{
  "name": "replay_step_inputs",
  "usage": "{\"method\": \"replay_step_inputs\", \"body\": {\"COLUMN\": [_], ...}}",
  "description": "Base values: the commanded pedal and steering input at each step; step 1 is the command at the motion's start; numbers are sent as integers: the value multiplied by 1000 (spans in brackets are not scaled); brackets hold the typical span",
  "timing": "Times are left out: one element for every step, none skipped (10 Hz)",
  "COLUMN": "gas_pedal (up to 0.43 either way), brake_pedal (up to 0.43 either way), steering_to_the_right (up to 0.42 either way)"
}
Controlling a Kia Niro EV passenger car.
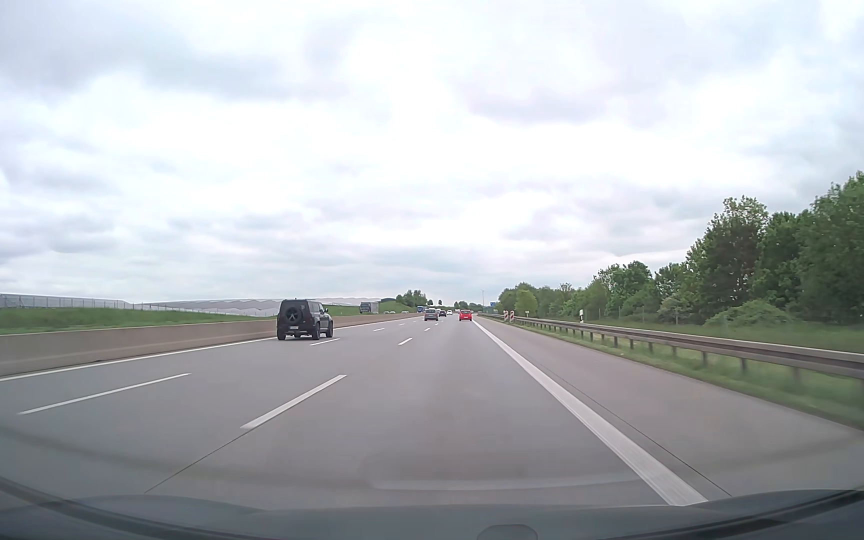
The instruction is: Follow the waypoints while adhering to traffic rules and regulations
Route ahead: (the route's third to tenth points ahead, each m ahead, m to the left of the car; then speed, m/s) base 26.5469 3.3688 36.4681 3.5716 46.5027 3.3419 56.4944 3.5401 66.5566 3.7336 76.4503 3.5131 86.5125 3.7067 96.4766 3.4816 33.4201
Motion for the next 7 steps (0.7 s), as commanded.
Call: {"method": "replay_step_inputs", "body": {"gas_pedal": [220, 220, 228, 228, 240, 240, 240], "brake_pedal": [0, 0, 0, 0, 0, 0, 0], "steering_to_the_right": [-3, -3, -3, -3, -3, -3, -2]}}
